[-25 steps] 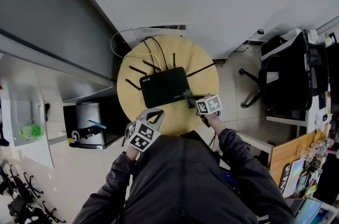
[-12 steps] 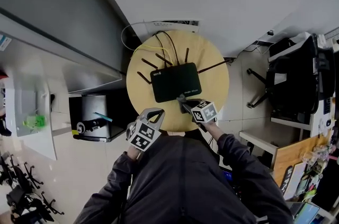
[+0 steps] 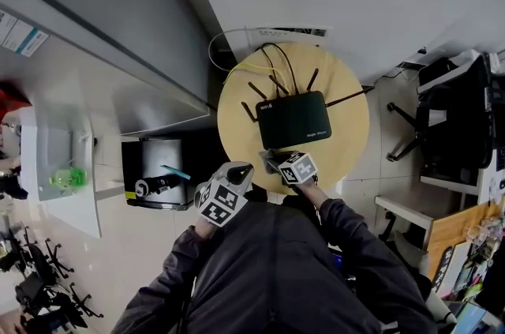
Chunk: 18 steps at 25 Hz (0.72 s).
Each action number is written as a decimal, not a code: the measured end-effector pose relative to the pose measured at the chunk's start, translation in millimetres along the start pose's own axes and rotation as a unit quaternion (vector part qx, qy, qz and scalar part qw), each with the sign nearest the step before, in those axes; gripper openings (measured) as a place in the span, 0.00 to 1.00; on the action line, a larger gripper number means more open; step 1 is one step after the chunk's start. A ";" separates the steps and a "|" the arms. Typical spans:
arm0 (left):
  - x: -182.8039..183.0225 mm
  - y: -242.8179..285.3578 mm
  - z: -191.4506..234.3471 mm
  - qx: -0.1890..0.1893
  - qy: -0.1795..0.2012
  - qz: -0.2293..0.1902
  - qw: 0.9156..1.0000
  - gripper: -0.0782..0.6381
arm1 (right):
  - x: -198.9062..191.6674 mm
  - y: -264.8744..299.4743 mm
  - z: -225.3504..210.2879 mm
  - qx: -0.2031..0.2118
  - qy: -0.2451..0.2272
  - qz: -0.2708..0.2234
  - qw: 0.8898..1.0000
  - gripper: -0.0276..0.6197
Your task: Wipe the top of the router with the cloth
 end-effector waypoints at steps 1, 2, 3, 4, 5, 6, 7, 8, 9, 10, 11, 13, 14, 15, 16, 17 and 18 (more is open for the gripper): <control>-1.9 -2.3 2.9 0.000 0.002 0.000 1.000 0.11 | 0.1 4.3 0.0 -0.003 0.004 0.002 1.000 0.09; -3.4 -4.2 5.6 -0.001 0.003 -0.001 1.000 0.11 | -0.1 8.0 -1.1 -0.007 0.009 0.005 1.000 0.09; -4.6 -6.0 8.2 -0.002 0.005 -0.001 1.000 0.11 | -0.5 10.9 -2.9 -0.010 0.017 0.006 1.000 0.09; -5.7 -7.3 10.4 -0.003 0.006 -0.001 1.000 0.11 | -0.8 13.1 -5.2 -0.013 0.025 0.004 1.000 0.09; -6.7 -8.0 12.2 -0.005 0.008 -0.001 1.000 0.11 | -1.4 14.3 -8.1 -0.015 0.035 0.002 0.999 0.09; -7.4 -8.3 13.6 -0.006 0.009 0.000 1.000 0.11 | -2.4 14.5 -11.2 -0.017 0.045 -0.001 0.999 0.09; -7.8 -8.1 14.6 -0.008 0.011 0.000 1.000 0.11 | -3.1 13.8 -14.0 -0.019 0.053 -0.004 0.998 0.09; -7.7 -7.7 15.3 -0.009 0.012 0.000 1.000 0.11 | -3.3 12.3 -16.1 -0.020 0.058 -0.006 0.998 0.09; -7.2 -7.1 15.6 -0.010 0.013 0.001 1.000 0.11 | -3.4 10.2 -17.5 -0.022 0.060 -0.008 0.998 0.09; -6.3 -6.3 15.7 -0.012 0.014 0.001 1.000 0.11 | -3.8 7.7 -18.8 -0.024 0.063 -0.009 0.998 0.09; -4.9 -5.1 15.6 -0.013 0.015 0.001 1.000 0.11 | -4.8 5.2 -20.6 -0.025 0.068 -0.011 0.997 0.09; -0.7 -1.7 14.9 -0.015 0.017 0.001 1.000 0.11 | -7.9 -0.6 -26.3 -0.030 0.081 -0.012 0.996 0.09; 1.9 0.5 14.3 -0.016 0.017 0.001 1.000 0.11 | -8.7 -4.3 -29.2 -0.033 0.086 -0.012 0.996 0.09; 4.4 2.8 13.4 -0.017 0.017 0.000 1.000 0.11 | -9.7 -7.7 -32.1 -0.035 0.089 -0.012 0.995 0.09; 6.7 5.3 12.3 -0.018 0.017 0.000 1.000 0.11 | -11.8 -10.2 -35.7 -0.037 0.091 -0.010 0.995 0.09; 9.0 8.0 11.1 -0.019 0.016 -0.001 1.000 0.11 | -14.2 -12.5 -39.6 -0.039 0.092 -0.008 0.995 0.09; 11.7 10.9 9.6 -0.019 0.015 -0.001 1.000 0.11 | -16.1 -15.4 -43.4 -0.040 0.093 -0.007 0.995 0.09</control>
Point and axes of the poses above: the fingertips, and each gripper's own axes: y forward along the fingers, z to its left, x out of its top, the point moved 8 cm from there along -y, backward along the fingers, and after that the axes turned 1 degree about -y, right-handed, at the moved point
